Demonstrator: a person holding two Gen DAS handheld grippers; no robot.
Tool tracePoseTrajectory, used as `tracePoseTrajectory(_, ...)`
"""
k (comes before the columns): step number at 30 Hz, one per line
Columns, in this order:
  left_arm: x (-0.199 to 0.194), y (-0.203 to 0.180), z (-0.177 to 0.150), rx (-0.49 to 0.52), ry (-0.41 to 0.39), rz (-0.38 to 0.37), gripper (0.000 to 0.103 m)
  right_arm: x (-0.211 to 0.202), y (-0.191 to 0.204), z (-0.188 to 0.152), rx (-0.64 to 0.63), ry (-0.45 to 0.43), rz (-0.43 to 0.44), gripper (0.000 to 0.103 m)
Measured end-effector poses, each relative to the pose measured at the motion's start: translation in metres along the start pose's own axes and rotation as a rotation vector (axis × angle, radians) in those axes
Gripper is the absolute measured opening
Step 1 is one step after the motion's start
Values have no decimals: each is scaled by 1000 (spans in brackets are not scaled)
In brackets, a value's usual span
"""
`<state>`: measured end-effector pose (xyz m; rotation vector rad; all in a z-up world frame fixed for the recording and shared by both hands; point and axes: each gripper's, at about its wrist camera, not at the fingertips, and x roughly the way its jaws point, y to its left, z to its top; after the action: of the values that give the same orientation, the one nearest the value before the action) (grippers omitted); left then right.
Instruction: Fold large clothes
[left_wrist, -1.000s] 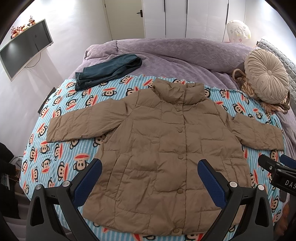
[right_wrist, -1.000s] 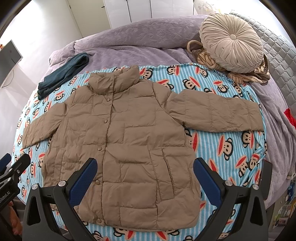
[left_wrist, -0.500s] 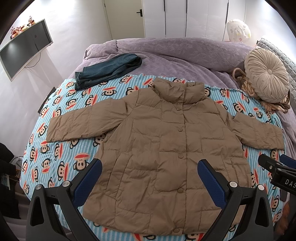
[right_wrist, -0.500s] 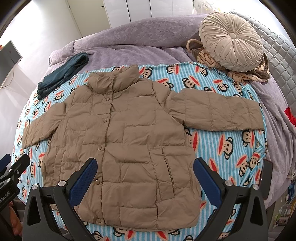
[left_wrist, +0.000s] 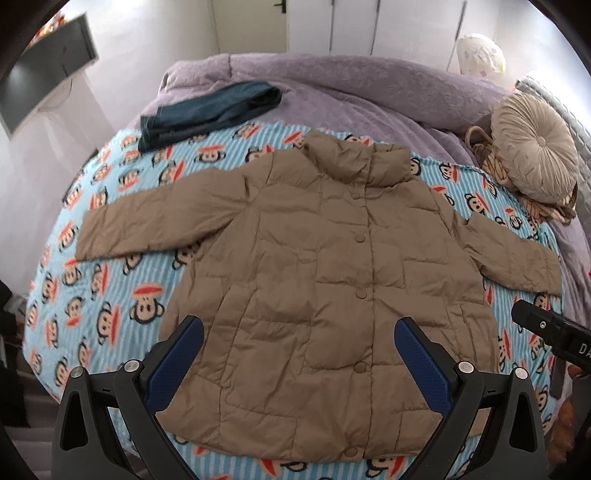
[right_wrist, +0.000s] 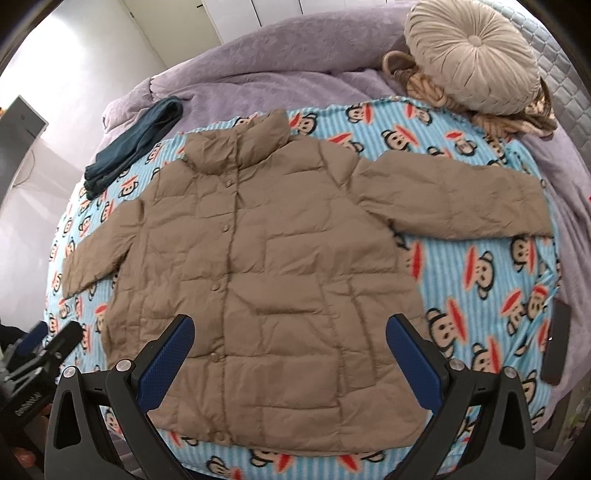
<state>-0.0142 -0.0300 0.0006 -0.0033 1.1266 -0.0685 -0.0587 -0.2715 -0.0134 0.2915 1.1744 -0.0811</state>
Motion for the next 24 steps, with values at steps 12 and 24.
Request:
tracePoseTrajectory(12,93,146,25,-224,20,-128,103,63,74,-9,45,87,99,103)
tracePoseTrajectory(24,234,333,49,-559,23,-155,103,177,174,-20,43,233,128,103)
